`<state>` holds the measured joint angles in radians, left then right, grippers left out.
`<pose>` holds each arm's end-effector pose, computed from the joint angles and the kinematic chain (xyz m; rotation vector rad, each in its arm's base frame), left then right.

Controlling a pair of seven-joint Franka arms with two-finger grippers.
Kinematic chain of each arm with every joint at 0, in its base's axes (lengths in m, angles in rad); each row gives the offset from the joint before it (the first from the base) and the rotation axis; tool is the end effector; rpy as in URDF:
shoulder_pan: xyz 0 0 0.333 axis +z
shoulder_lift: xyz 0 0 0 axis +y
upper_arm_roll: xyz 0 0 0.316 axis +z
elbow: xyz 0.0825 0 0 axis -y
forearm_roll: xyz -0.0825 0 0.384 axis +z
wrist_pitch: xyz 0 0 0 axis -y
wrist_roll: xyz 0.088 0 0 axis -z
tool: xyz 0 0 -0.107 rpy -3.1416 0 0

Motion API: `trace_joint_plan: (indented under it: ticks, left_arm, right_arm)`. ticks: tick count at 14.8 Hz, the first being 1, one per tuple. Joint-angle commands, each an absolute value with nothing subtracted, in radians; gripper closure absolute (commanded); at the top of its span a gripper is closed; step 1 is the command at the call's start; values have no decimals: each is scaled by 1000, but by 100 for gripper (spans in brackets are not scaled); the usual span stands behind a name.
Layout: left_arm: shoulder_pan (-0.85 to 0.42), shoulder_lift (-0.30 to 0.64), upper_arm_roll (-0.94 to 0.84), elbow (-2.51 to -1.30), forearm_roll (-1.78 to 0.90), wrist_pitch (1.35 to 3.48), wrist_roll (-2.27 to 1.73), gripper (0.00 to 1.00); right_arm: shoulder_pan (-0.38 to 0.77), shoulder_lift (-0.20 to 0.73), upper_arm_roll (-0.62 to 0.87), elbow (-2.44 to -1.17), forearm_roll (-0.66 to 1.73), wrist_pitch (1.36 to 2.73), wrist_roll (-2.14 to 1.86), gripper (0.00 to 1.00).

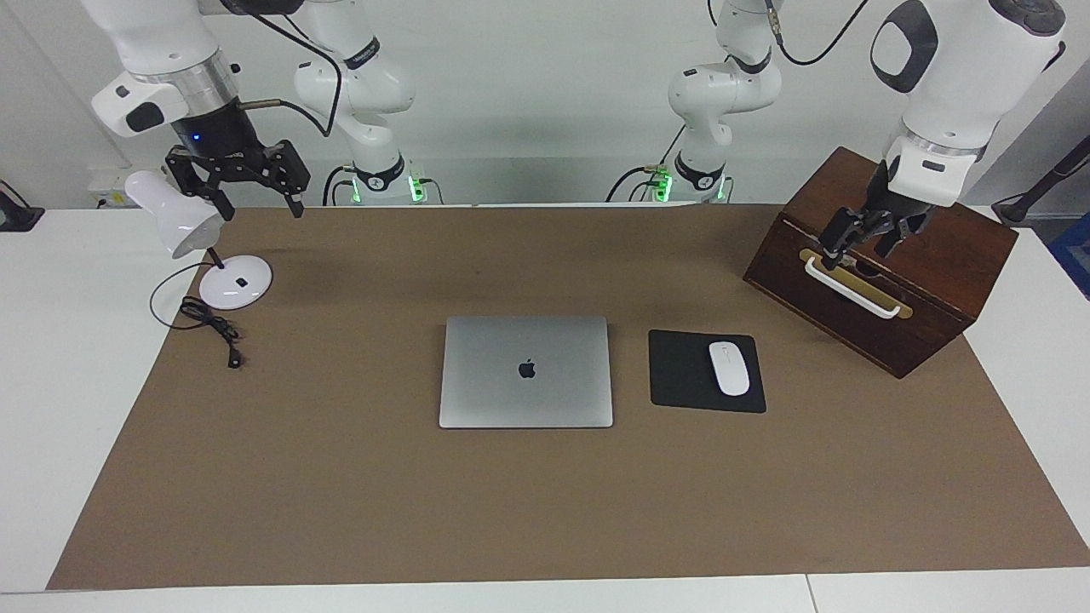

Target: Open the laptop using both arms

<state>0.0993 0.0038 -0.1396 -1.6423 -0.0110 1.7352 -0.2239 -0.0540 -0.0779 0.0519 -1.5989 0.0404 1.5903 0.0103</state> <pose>0.5695 -0.0238 0.6033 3.1022 0.2877 0.1354 0.5323 0.0044 0.6553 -3.1031 0.0183 -0.1072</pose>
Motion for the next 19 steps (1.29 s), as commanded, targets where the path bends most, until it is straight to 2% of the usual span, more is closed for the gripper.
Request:
trace_joint_plan:
  ticks: [1,4,5,7,8,9,16,19]
  left_arm:
    - [107,9,-155,-1641,0,1750,-224,0]
    - [107,6,-156,-1647,0,1749,-226,1]
    - [109,6,-158,-1647,0,1747,-242,34]
    - [107,6,-158,-1651,0,1747,-354,75]
    - [103,8,-160,-1654,0,1749,-404,92]
    - [92,8,-160,-1654,0,1749,-440,100]
    - [95,-25,-158,-1730,-141,1753,-673,100]
    - [86,-64,-160,-1825,-205,1842,-874,100]
  right_arm:
    - [-44,-103,38,-1628,52,1594,-11,0]
    - [-44,-103,38,-1628,52,1594,-11,0]
    - [-44,-103,38,-1628,52,1594,-11,0]
    - [-44,-103,38,-1628,52,1594,-11,0]
    - [-44,-103,38,-1628,52,1594,-11,0]
    - [-44,-103,38,-1628,52,1594,-11,0]
    - [-46,-103,40,-1628,52,1592,-11,0]
    - [-48,-103,40,-1628,52,1594,-11,0]
